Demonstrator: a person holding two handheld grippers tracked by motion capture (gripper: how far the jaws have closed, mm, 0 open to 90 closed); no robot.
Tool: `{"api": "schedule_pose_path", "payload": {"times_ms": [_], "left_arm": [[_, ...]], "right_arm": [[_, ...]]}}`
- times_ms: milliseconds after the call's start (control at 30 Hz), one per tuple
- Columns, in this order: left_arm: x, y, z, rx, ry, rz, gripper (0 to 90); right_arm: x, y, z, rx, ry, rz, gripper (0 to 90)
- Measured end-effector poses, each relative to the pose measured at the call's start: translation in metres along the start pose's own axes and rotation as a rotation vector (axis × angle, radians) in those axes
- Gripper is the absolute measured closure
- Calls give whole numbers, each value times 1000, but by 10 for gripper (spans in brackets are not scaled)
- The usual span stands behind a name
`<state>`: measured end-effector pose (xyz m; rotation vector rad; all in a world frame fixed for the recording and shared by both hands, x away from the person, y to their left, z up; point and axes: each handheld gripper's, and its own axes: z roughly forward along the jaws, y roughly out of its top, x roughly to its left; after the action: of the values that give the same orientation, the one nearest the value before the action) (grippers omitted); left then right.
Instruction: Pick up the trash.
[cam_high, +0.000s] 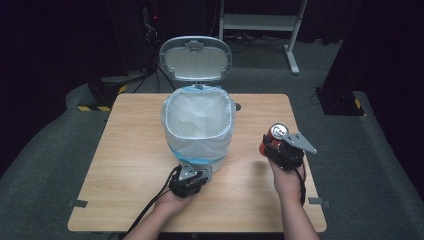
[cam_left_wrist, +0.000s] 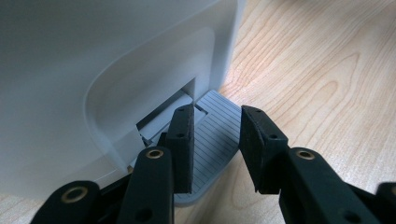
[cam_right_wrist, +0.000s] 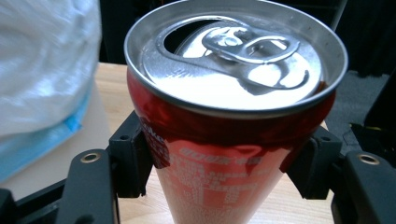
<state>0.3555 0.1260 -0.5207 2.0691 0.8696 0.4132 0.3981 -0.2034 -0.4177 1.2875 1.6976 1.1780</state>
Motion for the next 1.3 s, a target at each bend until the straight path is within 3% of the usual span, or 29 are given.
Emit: {"api": "schedule_pose_path", "payload": {"times_ms": [700, 1300], "left_arm": [[0, 0, 0, 4, -1, 4, 650], [0, 0, 0, 6, -1, 7, 650]], "right_arm": [[33, 34, -27, -132, 63, -35, 339], [56, 80, -47, -271, 86, -75, 340]]}}
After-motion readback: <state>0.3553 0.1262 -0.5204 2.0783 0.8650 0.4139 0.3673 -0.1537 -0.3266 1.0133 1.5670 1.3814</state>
